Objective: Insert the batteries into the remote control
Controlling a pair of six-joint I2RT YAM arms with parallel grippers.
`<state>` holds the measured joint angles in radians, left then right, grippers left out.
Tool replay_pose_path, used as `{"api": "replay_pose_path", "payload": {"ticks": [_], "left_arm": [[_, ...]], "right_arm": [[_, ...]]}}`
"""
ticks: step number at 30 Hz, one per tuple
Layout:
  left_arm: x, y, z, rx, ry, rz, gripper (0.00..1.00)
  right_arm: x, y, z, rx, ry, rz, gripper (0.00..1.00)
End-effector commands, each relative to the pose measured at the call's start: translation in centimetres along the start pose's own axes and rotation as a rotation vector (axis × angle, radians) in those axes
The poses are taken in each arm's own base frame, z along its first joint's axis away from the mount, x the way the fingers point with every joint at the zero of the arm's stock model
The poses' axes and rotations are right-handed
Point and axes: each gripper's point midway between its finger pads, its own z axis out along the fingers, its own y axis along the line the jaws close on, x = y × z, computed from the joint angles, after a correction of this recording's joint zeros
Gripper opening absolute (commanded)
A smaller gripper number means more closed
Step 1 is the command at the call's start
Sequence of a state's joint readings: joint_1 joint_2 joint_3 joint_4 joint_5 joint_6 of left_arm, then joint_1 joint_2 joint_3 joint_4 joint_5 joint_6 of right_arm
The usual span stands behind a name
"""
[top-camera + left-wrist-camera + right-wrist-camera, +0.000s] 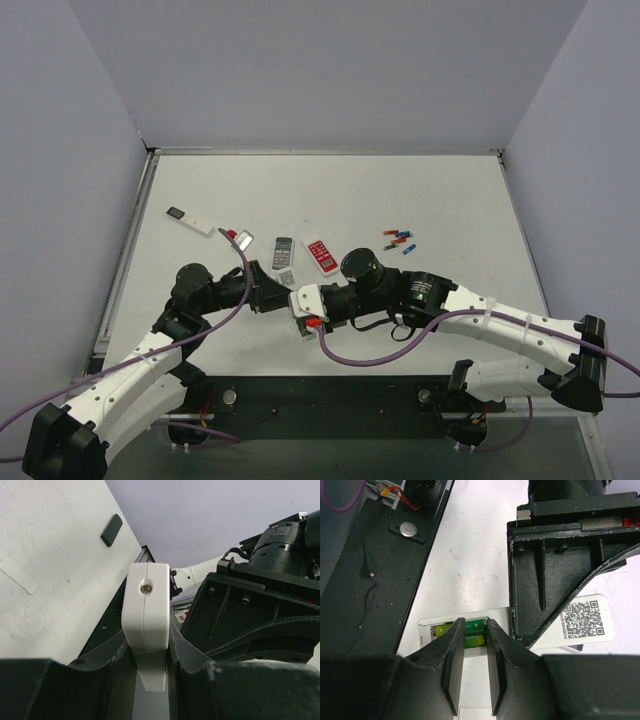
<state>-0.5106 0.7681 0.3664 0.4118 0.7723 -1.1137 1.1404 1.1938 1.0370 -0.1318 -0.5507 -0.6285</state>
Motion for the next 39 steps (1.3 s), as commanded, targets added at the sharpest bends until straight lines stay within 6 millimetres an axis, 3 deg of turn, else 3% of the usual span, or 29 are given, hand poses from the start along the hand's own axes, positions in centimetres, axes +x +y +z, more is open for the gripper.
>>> {"api": "replay_pose_path", "payload": {"ticks": [1,14,19,27,30,33,36,39], "left_arm": [[-1.3,-2.9,0.0,0.074,-0.020,0.072,0.00],[-3.2,-5.6,-0.2,0.175,-0.121,0.052,0.00],[-4.2,-7.0,-0.7,0.203,-0.164,0.088,0.00],[-4.5,-8.5,-1.3,0.243,-0.185,0.136,0.00],[-4.3,-9.0,-1.6,0.261,-0.185,0.154,0.00],[-4.2,-9.1,-1.6,0.264,-0.184,0.169,0.00],[-4.0,-8.0,-1.4,0.227,-0.176,0.171,0.00],[-3.9,-5.9,-1.1,0.159,-0.177,0.164,0.00]], "right_arm": [[-1.3,0.3,0.1,-0.038,-0.037,-0.017,0.18],[2.1,2.5,0.7,-0.099,0.045,0.033,0.11],[4.0,3.5,0.8,-0.119,0.112,0.058,0.04],[7.0,4.3,1.1,-0.120,0.200,0.082,0.04],[8.0,3.7,1.2,-0.075,0.235,0.075,0.08],[8.6,3.3,1.2,-0.034,0.248,0.068,0.20],[8.0,2.7,1.2,0.017,0.265,0.019,0.29],[5.4,2.6,1.4,0.044,0.233,-0.049,0.31]]}}
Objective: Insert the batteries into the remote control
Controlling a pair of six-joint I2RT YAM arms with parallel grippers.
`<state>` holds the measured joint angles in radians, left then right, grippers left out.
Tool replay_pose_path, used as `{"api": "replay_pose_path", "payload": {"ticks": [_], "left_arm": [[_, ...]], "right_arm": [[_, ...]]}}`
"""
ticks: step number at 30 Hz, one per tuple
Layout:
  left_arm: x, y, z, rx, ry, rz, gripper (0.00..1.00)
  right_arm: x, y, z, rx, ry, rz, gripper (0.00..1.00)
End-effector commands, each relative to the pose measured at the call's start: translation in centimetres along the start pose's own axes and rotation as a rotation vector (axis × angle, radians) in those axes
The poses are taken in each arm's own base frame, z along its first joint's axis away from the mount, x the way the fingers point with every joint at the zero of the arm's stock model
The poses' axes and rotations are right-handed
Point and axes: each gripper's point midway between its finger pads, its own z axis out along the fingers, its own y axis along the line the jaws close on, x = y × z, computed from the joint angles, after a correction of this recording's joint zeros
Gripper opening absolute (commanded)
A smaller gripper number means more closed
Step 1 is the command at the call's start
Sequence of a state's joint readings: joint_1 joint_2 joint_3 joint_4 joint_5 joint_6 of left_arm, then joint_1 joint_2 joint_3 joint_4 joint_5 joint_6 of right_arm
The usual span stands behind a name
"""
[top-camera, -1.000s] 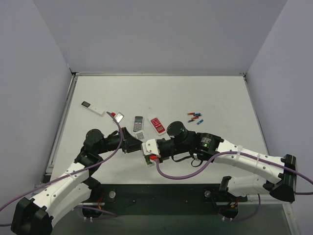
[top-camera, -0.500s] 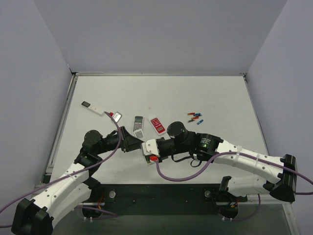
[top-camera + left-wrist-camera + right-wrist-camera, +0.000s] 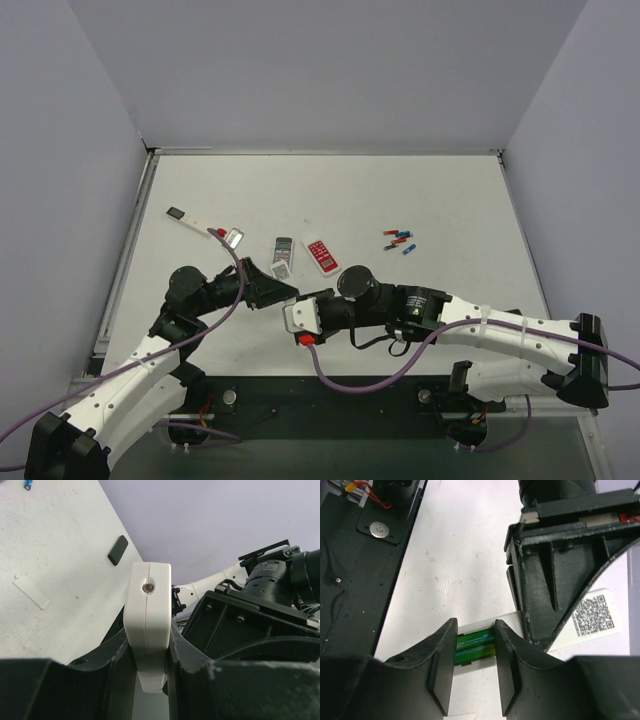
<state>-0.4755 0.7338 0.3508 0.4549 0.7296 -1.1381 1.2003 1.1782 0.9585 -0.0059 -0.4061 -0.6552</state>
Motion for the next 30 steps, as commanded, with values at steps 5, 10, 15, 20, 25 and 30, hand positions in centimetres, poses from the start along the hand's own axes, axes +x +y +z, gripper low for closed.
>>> {"api": "replay_pose_path", "payload": {"ticks": [5,10,15,20,25,30], "left_arm": [[-2.1,-0.7,-0.1,-0.030,-0.100,0.133,0.00],[-2.5,4.9,-1.3,-0.288,-0.154,0.161,0.00],[-2.6,9.1,-3.3,-0.475,-0.223,0.147,0.00],[-2.5,11.0,-4.6,-0.558,-0.269,0.137,0.00],[-2.1,11.7,-5.0,-0.565,-0.281,0.126,0.00],[-1.8,11.8,-5.0,-0.562,-0.272,0.120,0.00]], "right_arm": [[-1.3,2.1,-0.3,0.014,0.013,0.028,0.44],[-3.3,-0.7,-2.2,0.199,-0.066,0.174,0.61],[2.1,-4.5,-4.9,0.532,0.111,0.490,0.84],[10.5,-3.0,-7.1,0.671,0.376,0.870,0.84],[16.2,-0.5,-7.8,0.701,0.573,1.061,0.79],[18.8,1.8,-6.2,0.609,0.721,1.136,0.61]]}}
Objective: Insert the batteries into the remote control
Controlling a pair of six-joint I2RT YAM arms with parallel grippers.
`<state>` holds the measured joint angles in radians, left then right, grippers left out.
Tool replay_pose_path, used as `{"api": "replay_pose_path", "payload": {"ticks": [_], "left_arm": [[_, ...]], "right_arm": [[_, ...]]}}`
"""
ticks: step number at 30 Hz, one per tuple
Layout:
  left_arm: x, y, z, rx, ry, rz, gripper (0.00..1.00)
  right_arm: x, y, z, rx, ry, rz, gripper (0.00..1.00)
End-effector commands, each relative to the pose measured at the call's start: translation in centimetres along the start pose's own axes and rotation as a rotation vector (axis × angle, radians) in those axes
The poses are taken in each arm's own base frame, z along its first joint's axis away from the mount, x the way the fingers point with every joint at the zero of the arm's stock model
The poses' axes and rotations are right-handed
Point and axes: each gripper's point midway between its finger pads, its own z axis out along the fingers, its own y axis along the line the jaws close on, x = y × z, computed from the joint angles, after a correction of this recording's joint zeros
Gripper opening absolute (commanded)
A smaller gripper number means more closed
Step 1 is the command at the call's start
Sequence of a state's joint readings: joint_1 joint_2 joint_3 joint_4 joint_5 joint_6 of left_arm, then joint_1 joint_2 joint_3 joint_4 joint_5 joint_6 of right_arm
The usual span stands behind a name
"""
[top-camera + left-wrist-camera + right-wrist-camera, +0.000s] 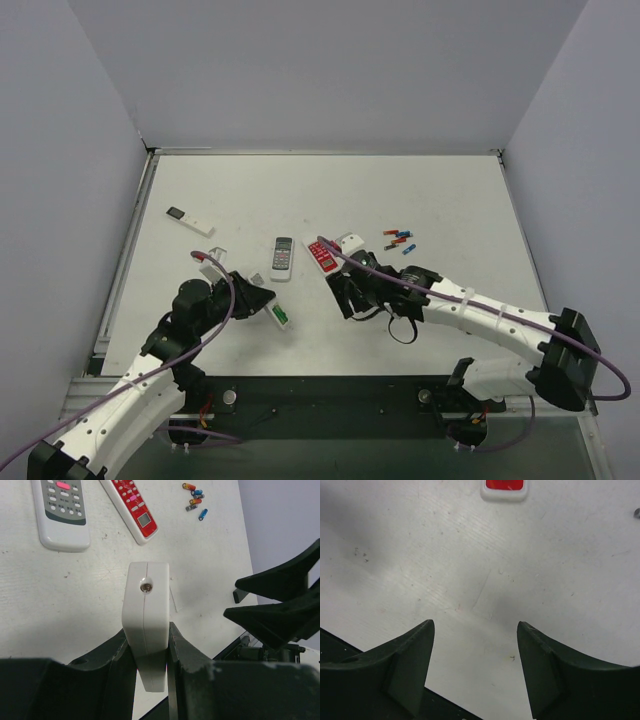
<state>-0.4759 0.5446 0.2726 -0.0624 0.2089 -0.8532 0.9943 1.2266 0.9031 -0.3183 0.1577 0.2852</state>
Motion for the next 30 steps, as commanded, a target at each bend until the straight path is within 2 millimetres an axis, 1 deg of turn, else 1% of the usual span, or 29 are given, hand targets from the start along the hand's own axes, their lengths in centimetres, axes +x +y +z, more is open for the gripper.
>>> {"api": "replay_pose_path", "payload": {"ticks": [1,2,3,6,9,14,15,16,26,30], "left_arm": [[-1.3,-0.8,-0.1,0.026,-0.050,0.015,0.00],[-1.1,-0.8,-0.1,0.027,-0.047,0.012,0.00],[-1.1,-0.8,-0.1,0.031,-0.050,0.011,0.00],[-0.5,-0.5,0.0,0.035,-0.031,-0.001,0.00],[0.1,-0.1,0.1,0.030,-0.012,-0.012,0.00],[0.2,-0.1,0.0,0.034,-0.009,-0.010,0.00],[-0.2,-0.6,0.1,0.057,-0.028,-0.003,0.00],[-0.1,-0.6,0.1,0.059,-0.023,-0.005,0.00],[0.2,-0.6,0.1,0.072,-0.017,-0.012,0.00],[0.3,-0.6,0.1,0.076,-0.015,-0.013,0.00]], "right_arm": [[4.4,0.2,1.6,0.022,0.217,0.061,0.58],[4.5,0.1,2.0,0.031,0.236,0.065,0.55],[5.3,0.2,2.7,0.044,0.276,0.071,0.52],[6.3,0.5,3.7,0.047,0.338,0.115,0.51],[6.5,0.5,4.4,0.055,0.365,0.172,0.51],[7.2,0.3,5.1,0.056,0.406,0.221,0.46],[7.5,0.2,5.3,0.065,0.418,0.222,0.45],[7.9,0.5,5.3,0.045,0.440,0.231,0.45],[9.7,0.1,6.6,0.076,0.489,0.255,0.41],[10.4,-0.3,7.1,0.095,0.506,0.263,0.39]]}}
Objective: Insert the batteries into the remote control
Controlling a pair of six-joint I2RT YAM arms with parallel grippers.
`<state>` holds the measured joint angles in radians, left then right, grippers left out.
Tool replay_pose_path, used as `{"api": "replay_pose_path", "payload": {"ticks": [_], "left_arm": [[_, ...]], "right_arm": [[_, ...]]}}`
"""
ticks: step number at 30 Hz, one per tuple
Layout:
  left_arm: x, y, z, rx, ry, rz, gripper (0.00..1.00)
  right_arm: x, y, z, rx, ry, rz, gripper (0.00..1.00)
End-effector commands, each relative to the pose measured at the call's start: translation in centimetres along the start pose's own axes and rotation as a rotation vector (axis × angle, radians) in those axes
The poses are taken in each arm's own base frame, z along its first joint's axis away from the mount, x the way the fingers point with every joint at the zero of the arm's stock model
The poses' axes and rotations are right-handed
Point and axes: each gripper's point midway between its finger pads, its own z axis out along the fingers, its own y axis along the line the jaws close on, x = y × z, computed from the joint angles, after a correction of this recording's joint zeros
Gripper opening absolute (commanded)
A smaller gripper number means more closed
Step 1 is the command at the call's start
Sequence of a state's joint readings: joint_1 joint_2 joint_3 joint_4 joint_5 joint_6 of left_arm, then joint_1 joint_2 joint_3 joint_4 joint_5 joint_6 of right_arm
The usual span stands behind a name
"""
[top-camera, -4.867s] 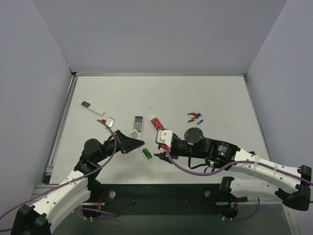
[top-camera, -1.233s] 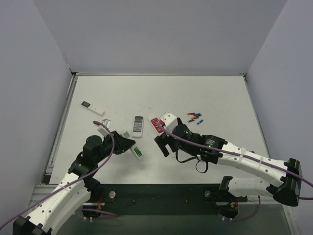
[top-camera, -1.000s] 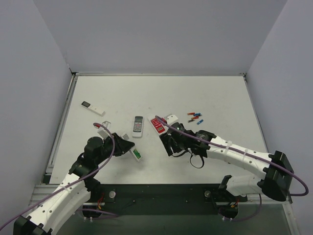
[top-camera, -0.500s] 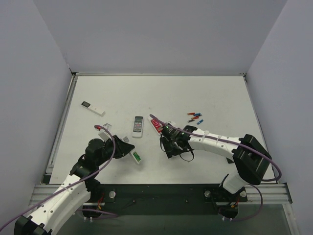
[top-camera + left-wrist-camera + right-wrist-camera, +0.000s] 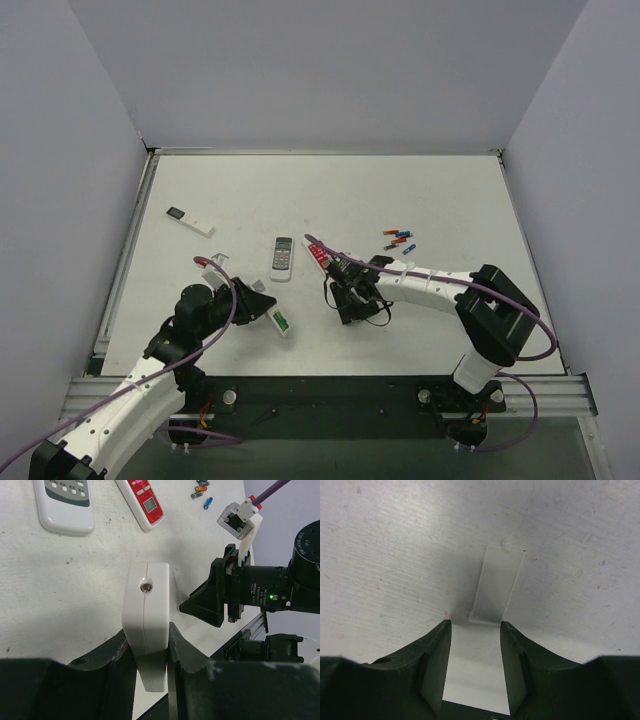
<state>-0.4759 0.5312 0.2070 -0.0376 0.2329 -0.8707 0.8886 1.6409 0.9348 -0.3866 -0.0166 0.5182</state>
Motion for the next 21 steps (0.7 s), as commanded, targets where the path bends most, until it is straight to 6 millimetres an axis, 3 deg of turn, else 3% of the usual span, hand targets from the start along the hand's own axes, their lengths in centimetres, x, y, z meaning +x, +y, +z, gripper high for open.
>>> {"api": "replay_pose_path", "payload": {"ticks": [1,10,15,21], "left_arm": [[-1.4,-2.0,-0.1,0.080,-0.051,0.011,0.00],[-1.4,-2.0,-0.1,0.082,-0.051,0.003,0.00],[-1.4,-2.1,-0.1,0.086,-0.051,0.000,0.00],[-1.4,-2.2,-0.2,0.089,-0.049,-0.002,0.00]], "right_arm": [[0.6,-0.9,0.7,0.028,0.033,0.036,0.39],[1.6,-2.0,1.4,0.058,0.058,0.053,0.36],[1.6,-2.1,1.6,0.057,0.055,0.052,0.30],[0.2,-1.7,0.0,0.025,-0.003,0.052,0.35]]}}
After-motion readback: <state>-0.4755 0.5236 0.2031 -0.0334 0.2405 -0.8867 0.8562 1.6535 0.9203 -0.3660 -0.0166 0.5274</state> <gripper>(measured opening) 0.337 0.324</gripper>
